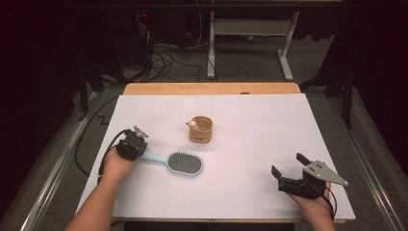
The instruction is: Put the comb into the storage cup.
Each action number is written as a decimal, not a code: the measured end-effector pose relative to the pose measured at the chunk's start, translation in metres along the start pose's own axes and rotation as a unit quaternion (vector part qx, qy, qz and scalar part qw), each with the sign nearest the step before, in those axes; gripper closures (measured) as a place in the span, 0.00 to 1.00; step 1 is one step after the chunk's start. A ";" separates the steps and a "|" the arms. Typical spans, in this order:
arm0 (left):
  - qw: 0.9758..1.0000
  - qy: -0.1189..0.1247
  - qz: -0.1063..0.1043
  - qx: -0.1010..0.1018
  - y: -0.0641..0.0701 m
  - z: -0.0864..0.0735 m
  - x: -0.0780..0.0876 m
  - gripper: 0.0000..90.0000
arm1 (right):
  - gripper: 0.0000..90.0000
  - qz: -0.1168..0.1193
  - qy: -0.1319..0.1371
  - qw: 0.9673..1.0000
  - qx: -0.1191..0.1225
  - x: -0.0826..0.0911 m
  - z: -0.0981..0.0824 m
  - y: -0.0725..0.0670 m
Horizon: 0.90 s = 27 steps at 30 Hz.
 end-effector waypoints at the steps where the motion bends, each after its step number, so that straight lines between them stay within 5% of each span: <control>1: 1.000 0.002 -0.003 -0.001 0.001 -0.003 0.000 1.00 | 0.04 0.000 0.000 1.000 0.000 0.000 0.000 0.000; 16: 0.998 0.048 -0.031 -0.007 0.028 -0.055 0.017 1.00 | 0.04 0.001 -0.003 1.000 -0.002 0.000 0.000 -0.001; 27: 0.998 0.053 -0.037 -0.025 0.050 -0.078 0.031 1.00 | 0.04 0.002 -0.003 1.000 -0.005 0.000 0.000 0.000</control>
Point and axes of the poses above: each handheld gripper's, and its own axes: x roughly backward along the jaws, z roughly out of its top, y roughly to its right, the point moved 5 cm from there along -x, roughly forward along the jaws, and after that the axes turned 13 degrees about -y, right-handed, at the moved point
